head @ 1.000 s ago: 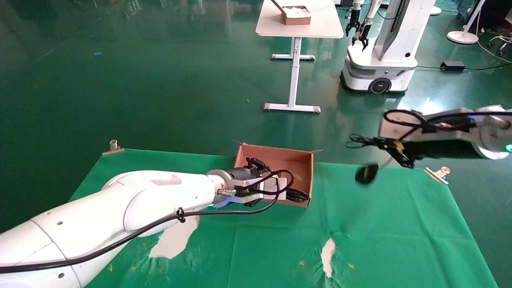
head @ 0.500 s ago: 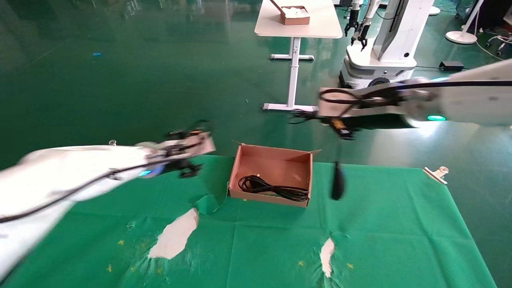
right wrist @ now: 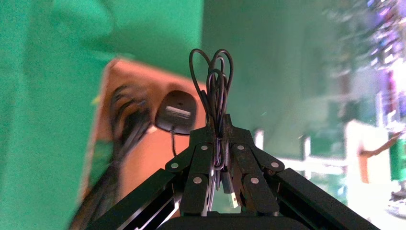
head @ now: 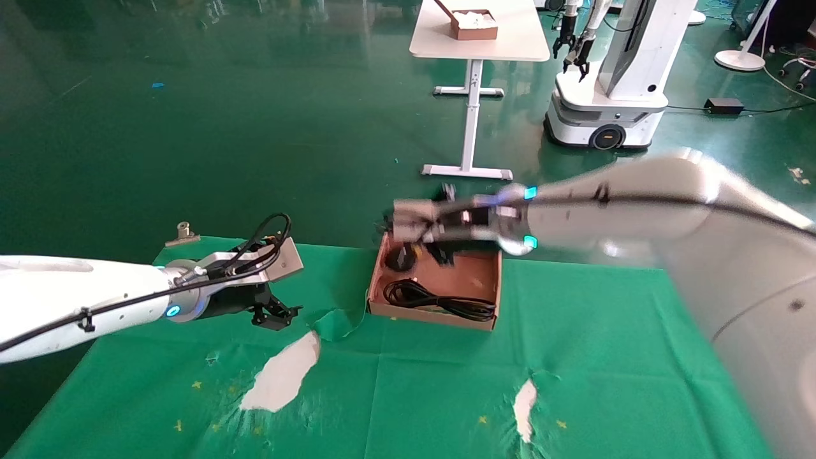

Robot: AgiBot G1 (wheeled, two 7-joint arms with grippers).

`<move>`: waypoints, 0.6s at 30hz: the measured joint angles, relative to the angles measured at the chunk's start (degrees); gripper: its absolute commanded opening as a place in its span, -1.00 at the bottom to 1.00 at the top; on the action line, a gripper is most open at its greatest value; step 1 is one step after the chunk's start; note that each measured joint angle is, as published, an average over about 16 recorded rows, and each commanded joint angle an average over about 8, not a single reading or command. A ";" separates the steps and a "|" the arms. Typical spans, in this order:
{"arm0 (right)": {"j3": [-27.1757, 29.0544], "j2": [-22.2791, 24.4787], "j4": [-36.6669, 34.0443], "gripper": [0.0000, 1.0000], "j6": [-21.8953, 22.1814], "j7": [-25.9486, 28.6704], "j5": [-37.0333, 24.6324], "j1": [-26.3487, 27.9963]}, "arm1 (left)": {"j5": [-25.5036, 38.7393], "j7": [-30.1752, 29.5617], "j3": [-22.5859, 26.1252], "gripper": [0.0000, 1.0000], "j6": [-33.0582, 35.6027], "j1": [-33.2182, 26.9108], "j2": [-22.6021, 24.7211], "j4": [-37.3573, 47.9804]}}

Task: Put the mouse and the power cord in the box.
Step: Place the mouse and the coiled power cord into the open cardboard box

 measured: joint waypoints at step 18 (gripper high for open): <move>-6.68 -0.97 -4.11 1.00 7.43 1.42 2.35 -2.45 | 5.09 -6.44 0.99 1.00 0.20 0.02 -1.53 -4.51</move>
